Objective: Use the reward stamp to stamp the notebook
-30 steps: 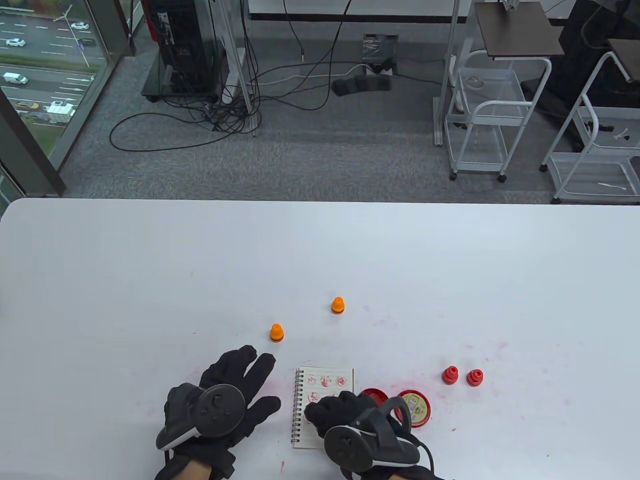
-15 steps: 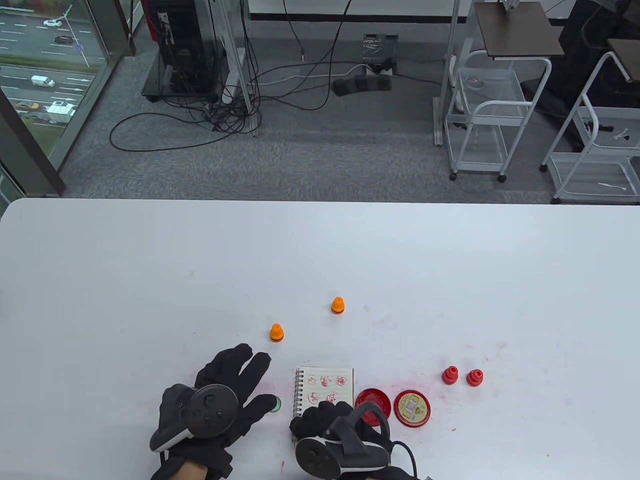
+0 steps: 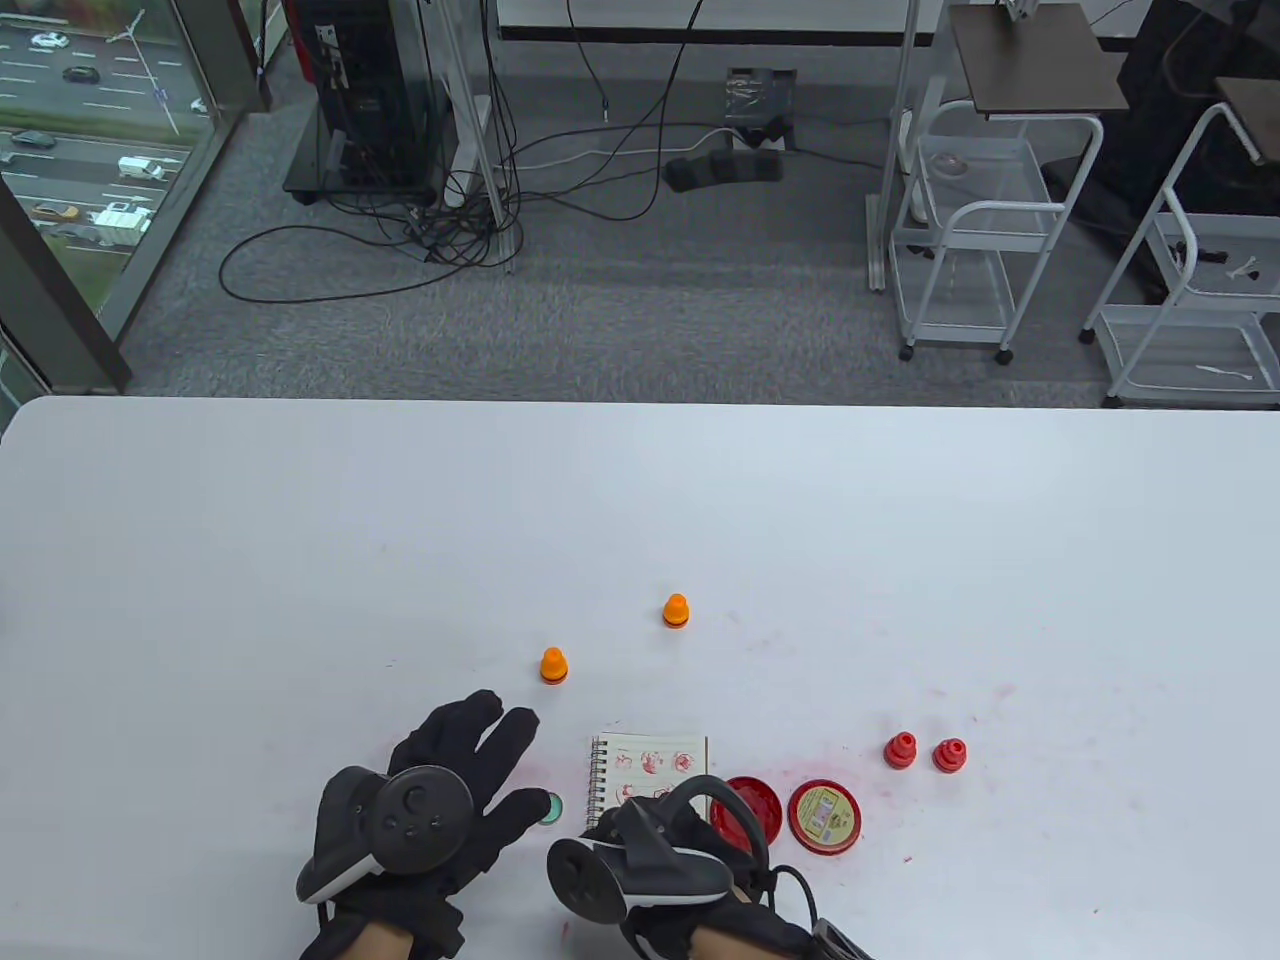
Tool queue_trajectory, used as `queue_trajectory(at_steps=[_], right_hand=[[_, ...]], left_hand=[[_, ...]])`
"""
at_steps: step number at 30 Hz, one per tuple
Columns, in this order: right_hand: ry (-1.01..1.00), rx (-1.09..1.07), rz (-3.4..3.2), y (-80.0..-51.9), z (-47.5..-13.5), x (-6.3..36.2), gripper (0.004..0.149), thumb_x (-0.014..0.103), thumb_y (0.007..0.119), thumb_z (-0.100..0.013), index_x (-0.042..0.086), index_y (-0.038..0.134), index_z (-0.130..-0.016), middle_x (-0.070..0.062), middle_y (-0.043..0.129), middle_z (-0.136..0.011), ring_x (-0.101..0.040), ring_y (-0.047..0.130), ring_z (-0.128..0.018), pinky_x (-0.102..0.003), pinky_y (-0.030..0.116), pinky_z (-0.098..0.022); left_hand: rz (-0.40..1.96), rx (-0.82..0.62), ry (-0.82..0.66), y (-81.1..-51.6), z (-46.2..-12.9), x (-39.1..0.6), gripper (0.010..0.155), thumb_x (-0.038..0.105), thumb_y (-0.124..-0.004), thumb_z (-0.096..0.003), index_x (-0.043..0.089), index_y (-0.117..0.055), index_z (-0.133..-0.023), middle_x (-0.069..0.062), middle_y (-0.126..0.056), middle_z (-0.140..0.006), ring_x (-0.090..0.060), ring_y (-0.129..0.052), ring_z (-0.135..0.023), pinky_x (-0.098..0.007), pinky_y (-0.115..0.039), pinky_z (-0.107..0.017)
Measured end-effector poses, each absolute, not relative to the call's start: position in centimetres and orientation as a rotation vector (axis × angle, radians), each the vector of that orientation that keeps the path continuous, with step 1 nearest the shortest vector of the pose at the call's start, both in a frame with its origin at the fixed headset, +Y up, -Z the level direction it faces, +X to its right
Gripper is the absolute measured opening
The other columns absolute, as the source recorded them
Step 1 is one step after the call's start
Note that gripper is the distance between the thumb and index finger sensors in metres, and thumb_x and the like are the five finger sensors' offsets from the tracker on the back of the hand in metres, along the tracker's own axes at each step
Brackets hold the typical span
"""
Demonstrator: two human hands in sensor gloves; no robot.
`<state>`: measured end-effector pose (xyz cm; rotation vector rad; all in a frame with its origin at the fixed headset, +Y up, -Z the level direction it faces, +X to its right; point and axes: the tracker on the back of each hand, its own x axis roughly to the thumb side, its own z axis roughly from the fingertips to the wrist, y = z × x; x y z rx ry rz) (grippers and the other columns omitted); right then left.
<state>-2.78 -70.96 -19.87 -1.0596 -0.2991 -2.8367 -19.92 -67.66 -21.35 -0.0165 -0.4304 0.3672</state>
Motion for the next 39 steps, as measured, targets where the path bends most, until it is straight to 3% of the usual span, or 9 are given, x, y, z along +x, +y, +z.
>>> queue_trajectory(at_steps=[6, 11, 14, 17, 20, 24, 29, 31, 39], right_hand=[[-0.288, -1.058, -2.804, -71.0, -19.5, -3.1, 0.042, 0.026, 0.088, -0.032, 0.026, 0.09, -0.074, -0.005, 0.1, -0.071, -0.022, 0.103, -0.052, -0.04, 0.092, -0.044], [0.145, -1.119, -2.729, -72.0, -16.5, -2.1, 0.043, 0.026, 0.085, -0.033, 0.026, 0.087, -0.076, -0.005, 0.099, -0.072, -0.022, 0.102, -0.052, -0.039, 0.092, -0.045], [0.059, -1.107, -2.802, -71.9, -17.3, -1.6, 0.043, 0.027, 0.085, -0.034, 0.028, 0.086, -0.077, -0.004, 0.098, -0.074, -0.021, 0.102, -0.054, -0.038, 0.091, -0.046], [-0.164, -1.112, -3.03, -71.6, -19.1, 0.2, 0.043, 0.027, 0.085, -0.038, 0.027, 0.085, -0.081, -0.005, 0.097, -0.079, -0.024, 0.1, -0.06, -0.042, 0.089, -0.048], [0.082, -1.081, -3.221, -70.0, -18.8, 3.1, 0.043, 0.026, 0.085, -0.04, 0.024, 0.086, -0.083, -0.007, 0.097, -0.081, -0.027, 0.1, -0.06, -0.043, 0.088, -0.047], [0.181, -0.957, -3.354, -68.0, -19.0, 7.6, 0.043, 0.026, 0.085, -0.041, 0.024, 0.085, -0.084, -0.007, 0.096, -0.082, -0.028, 0.099, -0.061, -0.044, 0.087, -0.048], [0.499, -0.739, -3.652, -68.6, -19.2, 13.0, 0.043, 0.027, 0.084, -0.042, 0.023, 0.085, -0.084, -0.008, 0.097, -0.08, -0.027, 0.1, -0.058, -0.043, 0.088, -0.046], [0.417, -0.715, -3.779, -68.4, -19.2, 14.3, 0.043, 0.026, 0.084, -0.043, 0.021, 0.086, -0.085, -0.01, 0.096, -0.08, -0.029, 0.1, -0.058, -0.045, 0.087, -0.046], [0.556, -0.599, -3.9, -68.2, -19.6, 16.2, 0.043, 0.027, 0.083, -0.043, 0.021, 0.085, -0.085, -0.011, 0.096, -0.081, -0.029, 0.099, -0.057, -0.044, 0.087, -0.045]], left_hand=[[0.366, -0.026, -0.435, -67.7, -21.4, -19.9, 0.079, 0.061, -0.066, -0.0477, 0.019, -0.062, -0.114, -0.023, -0.051, -0.119, -0.051, -0.061, -0.103, -0.066, -0.059, -0.072], [0.37, -0.036, -0.435, -67.8, -21.4, -19.8, 0.078, 0.061, -0.066, -0.0478, 0.019, -0.063, -0.114, -0.022, -0.051, -0.119, -0.051, -0.061, -0.103, -0.066, -0.059, -0.072], [0.364, -0.061, -0.439, -68.1, -21.5, -19.6, 0.078, 0.061, -0.066, -0.048, 0.019, -0.063, -0.114, -0.023, -0.052, -0.119, -0.05, -0.061, -0.103, -0.066, -0.059, -0.072], [0.356, -0.084, -0.446, -68.5, -21.6, -19.3, 0.077, 0.06, -0.067, -0.0481, 0.019, -0.063, -0.114, -0.022, -0.052, -0.119, -0.05, -0.062, -0.103, -0.066, -0.059, -0.072], [0.356, -0.102, -0.443, -68.8, -21.7, -19.3, 0.077, 0.06, -0.067, -0.0483, 0.019, -0.063, -0.114, -0.022, -0.052, -0.119, -0.05, -0.062, -0.103, -0.066, -0.059, -0.072], [0.334, -0.126, -0.441, -69.3, -21.9, -19.0, 0.077, 0.058, -0.069, -0.0481, 0.019, -0.063, -0.114, -0.023, -0.052, -0.118, -0.05, -0.062, -0.103, -0.066, -0.059, -0.072], [0.295, -0.193, -0.44, -70.7, -22.6, -18.3, 0.078, 0.058, -0.071, -0.0476, 0.019, -0.061, -0.115, -0.022, -0.053, -0.118, -0.05, -0.062, -0.103, -0.066, -0.059, -0.072], [0.267, -0.235, -0.44, -71.4, -22.9, -18.0, 0.078, 0.056, -0.073, -0.0472, 0.02, -0.06, -0.115, -0.022, -0.053, -0.118, -0.05, -0.062, -0.103, -0.066, -0.059, -0.072], [0.072, -0.294, -0.409, -73.3, -23.4, -16.2, 0.078, 0.052, -0.078, -0.0459, 0.018, -0.062, -0.114, -0.018, -0.06, -0.115, -0.045, -0.068, -0.101, -0.064, -0.061, -0.071]])
